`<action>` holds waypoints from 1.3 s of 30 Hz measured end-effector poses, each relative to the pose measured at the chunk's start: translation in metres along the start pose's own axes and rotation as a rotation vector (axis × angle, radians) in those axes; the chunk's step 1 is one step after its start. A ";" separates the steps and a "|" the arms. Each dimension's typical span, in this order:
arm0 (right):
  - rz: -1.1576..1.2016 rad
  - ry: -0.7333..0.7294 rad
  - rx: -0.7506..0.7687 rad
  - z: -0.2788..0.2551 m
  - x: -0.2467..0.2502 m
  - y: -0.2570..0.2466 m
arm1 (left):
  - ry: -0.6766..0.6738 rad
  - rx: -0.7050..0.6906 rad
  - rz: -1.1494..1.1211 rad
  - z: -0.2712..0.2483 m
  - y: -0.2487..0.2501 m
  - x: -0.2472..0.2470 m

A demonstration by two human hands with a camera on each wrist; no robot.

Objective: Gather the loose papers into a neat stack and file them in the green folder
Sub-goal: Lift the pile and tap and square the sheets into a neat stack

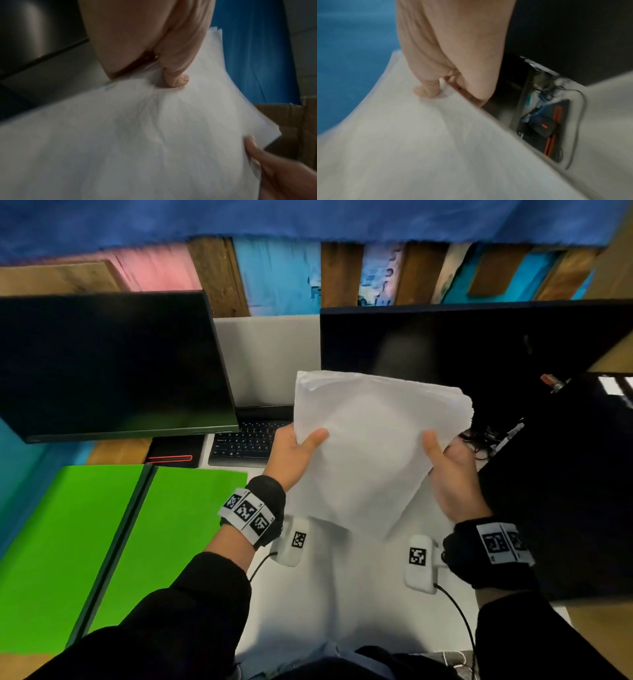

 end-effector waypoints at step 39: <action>-0.137 -0.017 0.274 -0.023 -0.005 -0.047 | -0.037 -0.358 -0.107 -0.021 0.041 -0.013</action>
Point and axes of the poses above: each hand's wrist, its own z-axis towards the middle knuckle, its own x-axis out of the back of the hand, y = z × x, the point moved 2 cm from there along z, towards the middle knuckle, and after that the axes turned 9 degrees about -z, right-handed, at the moved point
